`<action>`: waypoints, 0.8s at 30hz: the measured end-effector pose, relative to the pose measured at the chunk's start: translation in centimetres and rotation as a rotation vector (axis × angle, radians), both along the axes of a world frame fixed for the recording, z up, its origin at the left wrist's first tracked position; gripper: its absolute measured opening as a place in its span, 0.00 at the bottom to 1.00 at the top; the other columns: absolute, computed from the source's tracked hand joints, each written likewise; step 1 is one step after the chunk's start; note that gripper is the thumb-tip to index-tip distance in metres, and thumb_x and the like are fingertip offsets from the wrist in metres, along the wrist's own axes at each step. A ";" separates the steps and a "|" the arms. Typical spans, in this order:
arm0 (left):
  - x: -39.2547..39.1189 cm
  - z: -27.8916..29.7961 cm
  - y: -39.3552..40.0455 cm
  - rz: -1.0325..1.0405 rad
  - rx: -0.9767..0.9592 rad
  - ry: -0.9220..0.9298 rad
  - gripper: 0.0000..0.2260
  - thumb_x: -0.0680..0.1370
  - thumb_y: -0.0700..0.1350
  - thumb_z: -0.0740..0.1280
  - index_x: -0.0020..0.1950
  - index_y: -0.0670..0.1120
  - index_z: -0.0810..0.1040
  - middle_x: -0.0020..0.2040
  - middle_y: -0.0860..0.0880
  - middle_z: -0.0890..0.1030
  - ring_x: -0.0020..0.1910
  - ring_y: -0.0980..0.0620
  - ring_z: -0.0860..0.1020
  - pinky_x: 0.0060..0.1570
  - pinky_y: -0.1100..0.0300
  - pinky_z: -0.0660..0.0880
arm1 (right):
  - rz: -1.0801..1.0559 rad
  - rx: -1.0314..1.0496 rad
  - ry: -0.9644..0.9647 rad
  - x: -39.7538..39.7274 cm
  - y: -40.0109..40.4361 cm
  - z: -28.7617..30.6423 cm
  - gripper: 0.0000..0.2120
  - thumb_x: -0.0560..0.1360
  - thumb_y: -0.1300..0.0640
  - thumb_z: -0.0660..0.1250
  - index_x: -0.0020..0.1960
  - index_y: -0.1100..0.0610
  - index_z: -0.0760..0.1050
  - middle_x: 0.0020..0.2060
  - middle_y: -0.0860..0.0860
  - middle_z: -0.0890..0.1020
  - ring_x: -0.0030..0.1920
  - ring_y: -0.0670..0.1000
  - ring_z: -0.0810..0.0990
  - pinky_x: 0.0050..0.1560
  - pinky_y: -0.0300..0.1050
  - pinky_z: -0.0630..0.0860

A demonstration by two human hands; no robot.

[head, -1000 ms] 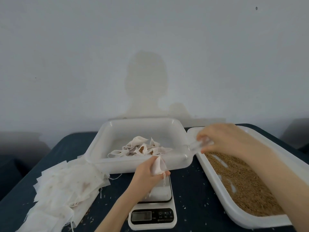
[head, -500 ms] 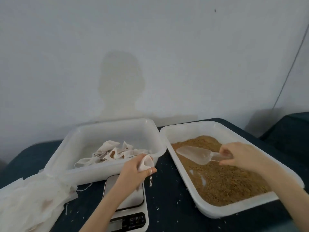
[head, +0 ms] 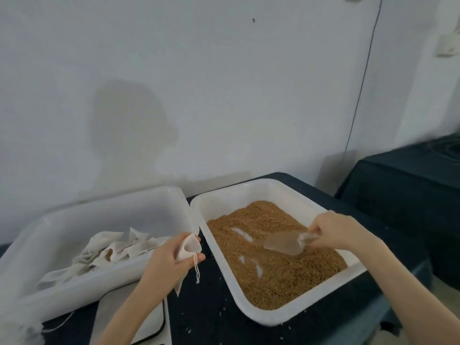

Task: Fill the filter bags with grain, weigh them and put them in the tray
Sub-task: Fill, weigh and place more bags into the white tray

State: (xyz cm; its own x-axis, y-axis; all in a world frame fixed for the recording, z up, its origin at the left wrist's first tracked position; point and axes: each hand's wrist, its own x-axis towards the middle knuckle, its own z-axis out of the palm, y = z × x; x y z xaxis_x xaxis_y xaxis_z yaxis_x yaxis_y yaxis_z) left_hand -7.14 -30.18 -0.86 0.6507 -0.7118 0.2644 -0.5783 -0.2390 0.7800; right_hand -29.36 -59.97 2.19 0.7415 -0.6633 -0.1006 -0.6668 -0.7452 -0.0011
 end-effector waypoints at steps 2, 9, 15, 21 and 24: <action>0.0 -0.1 0.1 0.005 0.008 0.007 0.12 0.70 0.44 0.74 0.47 0.60 0.78 0.40 0.60 0.81 0.41 0.64 0.78 0.38 0.66 0.70 | -0.048 -0.071 0.020 -0.4 -0.2 0.8 0.11 0.68 0.45 0.67 0.42 0.51 0.81 0.39 0.46 0.83 0.34 0.45 0.79 0.33 0.38 0.73; -0.3 -0.8 -0.1 -0.009 0.068 0.004 0.13 0.71 0.44 0.74 0.47 0.61 0.77 0.40 0.64 0.80 0.41 0.66 0.76 0.39 0.64 0.69 | -0.141 -0.164 0.072 1.7 1.3 1.6 0.12 0.68 0.54 0.67 0.31 0.53 0.65 0.29 0.47 0.69 0.28 0.49 0.68 0.30 0.40 0.68; -0.6 -0.8 0.0 -0.013 0.071 0.000 0.14 0.70 0.45 0.75 0.46 0.63 0.76 0.43 0.67 0.79 0.43 0.68 0.75 0.38 0.69 0.68 | -0.038 0.098 -0.057 6.0 0.8 -1.4 0.18 0.76 0.48 0.62 0.31 0.53 0.65 0.27 0.47 0.65 0.26 0.47 0.63 0.32 0.37 0.64; 0.2 -0.9 1.7 0.025 0.076 -0.007 0.16 0.69 0.44 0.76 0.47 0.63 0.76 0.41 0.61 0.81 0.44 0.66 0.77 0.40 0.71 0.68 | 0.025 0.395 -0.316 5.5 -0.3 -2.9 0.06 0.72 0.49 0.72 0.45 0.51 0.83 0.30 0.45 0.79 0.25 0.40 0.68 0.27 0.30 0.65; 0.6 -0.7 2.5 0.038 0.083 -0.007 0.16 0.70 0.45 0.75 0.47 0.64 0.75 0.41 0.63 0.81 0.45 0.67 0.76 0.38 0.73 0.69 | 0.069 0.440 -0.430 5.3 0.5 -2.2 0.07 0.70 0.52 0.75 0.47 0.44 0.82 0.30 0.43 0.82 0.23 0.38 0.70 0.26 0.28 0.65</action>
